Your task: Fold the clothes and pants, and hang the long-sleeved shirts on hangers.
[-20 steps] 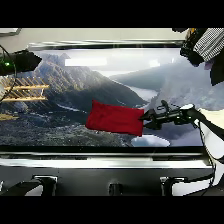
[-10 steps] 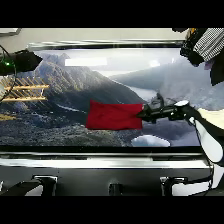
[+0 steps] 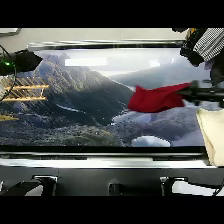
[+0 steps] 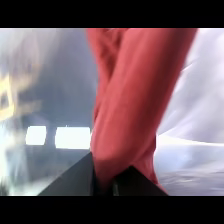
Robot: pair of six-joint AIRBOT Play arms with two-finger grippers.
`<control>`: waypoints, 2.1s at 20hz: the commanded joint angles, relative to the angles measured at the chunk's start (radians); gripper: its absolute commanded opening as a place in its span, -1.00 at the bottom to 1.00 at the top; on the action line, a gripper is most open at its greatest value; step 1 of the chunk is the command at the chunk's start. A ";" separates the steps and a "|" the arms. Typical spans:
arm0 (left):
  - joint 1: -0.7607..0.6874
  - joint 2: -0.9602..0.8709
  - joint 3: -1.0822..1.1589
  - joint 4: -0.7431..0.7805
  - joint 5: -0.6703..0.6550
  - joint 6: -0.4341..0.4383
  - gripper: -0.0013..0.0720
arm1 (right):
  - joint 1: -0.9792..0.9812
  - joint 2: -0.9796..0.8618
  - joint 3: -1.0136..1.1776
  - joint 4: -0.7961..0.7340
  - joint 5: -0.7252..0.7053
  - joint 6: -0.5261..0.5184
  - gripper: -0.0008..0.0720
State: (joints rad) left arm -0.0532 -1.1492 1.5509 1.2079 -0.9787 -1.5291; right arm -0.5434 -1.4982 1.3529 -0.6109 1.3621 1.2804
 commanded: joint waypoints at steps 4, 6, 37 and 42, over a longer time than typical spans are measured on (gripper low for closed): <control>0.000 0.000 0.000 0.000 0.000 0.003 -0.91 | -0.338 0.014 0.208 -0.055 0.024 0.154 -0.87; 0.000 0.000 0.000 0.000 0.000 0.003 -0.91 | -0.401 0.014 0.261 -0.055 0.029 0.162 -0.87; 0.000 0.001 0.000 -0.001 0.000 0.003 -0.91 | -0.701 0.130 -0.116 -0.871 0.142 0.405 -0.87; 0.000 0.001 0.000 -0.011 0.000 0.002 -0.91 | -0.700 0.118 -0.118 -0.863 0.131 0.424 -0.87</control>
State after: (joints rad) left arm -0.0532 -1.1488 1.5509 1.2007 -0.9791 -1.5265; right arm -1.2434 -1.3746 1.2465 -1.4559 1.5017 1.6886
